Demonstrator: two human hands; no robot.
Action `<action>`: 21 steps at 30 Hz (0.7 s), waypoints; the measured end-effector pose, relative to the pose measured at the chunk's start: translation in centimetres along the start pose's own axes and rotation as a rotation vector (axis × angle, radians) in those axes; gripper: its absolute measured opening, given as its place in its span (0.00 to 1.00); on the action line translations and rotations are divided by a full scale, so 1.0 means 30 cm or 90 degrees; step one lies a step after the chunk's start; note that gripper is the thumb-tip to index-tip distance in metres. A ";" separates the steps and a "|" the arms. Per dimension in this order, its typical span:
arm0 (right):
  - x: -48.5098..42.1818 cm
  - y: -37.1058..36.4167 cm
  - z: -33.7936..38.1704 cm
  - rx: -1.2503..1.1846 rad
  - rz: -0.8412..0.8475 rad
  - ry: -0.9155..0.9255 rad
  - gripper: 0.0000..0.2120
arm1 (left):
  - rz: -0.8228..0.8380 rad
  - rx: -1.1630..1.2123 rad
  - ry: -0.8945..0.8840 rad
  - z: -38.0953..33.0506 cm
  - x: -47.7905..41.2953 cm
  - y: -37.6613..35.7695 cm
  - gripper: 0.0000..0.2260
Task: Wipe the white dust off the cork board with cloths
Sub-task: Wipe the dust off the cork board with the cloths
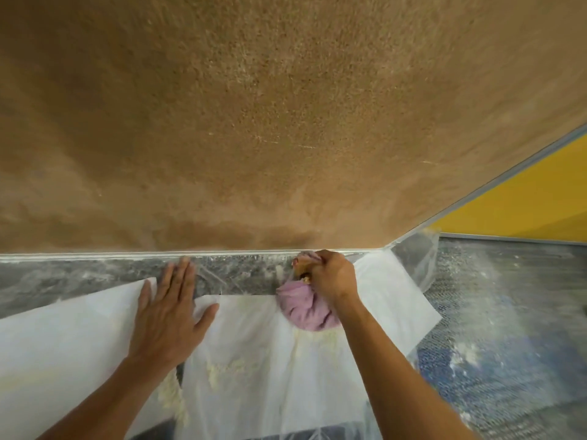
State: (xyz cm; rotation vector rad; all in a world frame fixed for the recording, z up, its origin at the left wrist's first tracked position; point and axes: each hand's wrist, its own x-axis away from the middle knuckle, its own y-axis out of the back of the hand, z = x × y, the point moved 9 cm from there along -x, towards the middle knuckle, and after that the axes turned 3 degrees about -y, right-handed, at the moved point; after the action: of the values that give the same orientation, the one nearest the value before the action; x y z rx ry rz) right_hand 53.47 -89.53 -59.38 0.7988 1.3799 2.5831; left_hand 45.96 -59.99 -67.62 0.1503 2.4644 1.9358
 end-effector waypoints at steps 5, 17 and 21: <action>0.023 0.204 -0.103 -0.010 -0.110 -0.093 0.14 | 0.005 0.000 0.002 -0.004 0.001 -0.005 0.40; 0.047 -0.071 0.116 -0.047 -0.095 -0.107 0.14 | 0.004 -0.007 -0.007 0.055 0.006 0.030 0.40; 0.068 -0.187 0.193 -0.019 0.004 -0.010 0.14 | -0.016 -0.002 -0.034 0.062 0.003 0.053 0.41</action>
State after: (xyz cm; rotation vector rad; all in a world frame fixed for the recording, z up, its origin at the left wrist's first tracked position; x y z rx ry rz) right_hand 53.75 -81.29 -60.45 0.8191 1.3343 2.5897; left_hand 46.09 -57.81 -66.53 0.1671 2.4179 1.9007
